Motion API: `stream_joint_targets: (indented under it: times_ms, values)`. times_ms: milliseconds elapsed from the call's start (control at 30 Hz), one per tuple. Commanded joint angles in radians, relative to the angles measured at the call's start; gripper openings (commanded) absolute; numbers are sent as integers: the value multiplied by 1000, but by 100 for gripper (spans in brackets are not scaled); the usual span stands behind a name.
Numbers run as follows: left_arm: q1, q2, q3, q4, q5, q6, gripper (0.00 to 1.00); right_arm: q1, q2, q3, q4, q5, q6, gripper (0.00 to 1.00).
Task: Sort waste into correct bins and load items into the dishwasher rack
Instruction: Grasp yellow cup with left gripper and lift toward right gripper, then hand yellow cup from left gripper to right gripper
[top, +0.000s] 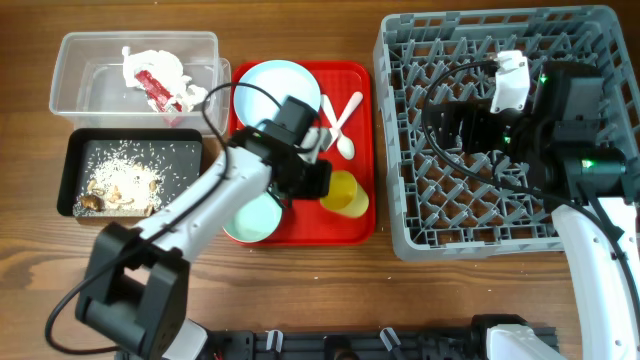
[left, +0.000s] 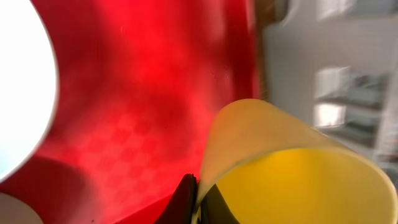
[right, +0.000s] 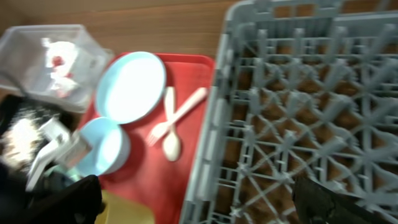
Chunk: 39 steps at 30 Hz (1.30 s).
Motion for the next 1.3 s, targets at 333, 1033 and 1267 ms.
stream_joint_targets:
  times_ms: [333,1033,1267]
  values:
    - [362,-80,39,214,956,-5,4,102,211,22,199,-786,5,100]
    - [366,-80,39,335,984,-66,4,240,328,22,283,-924,-4,77]
    - [366,-80,39,335,983,-65,9,233,327,22,299,-859,35,51]
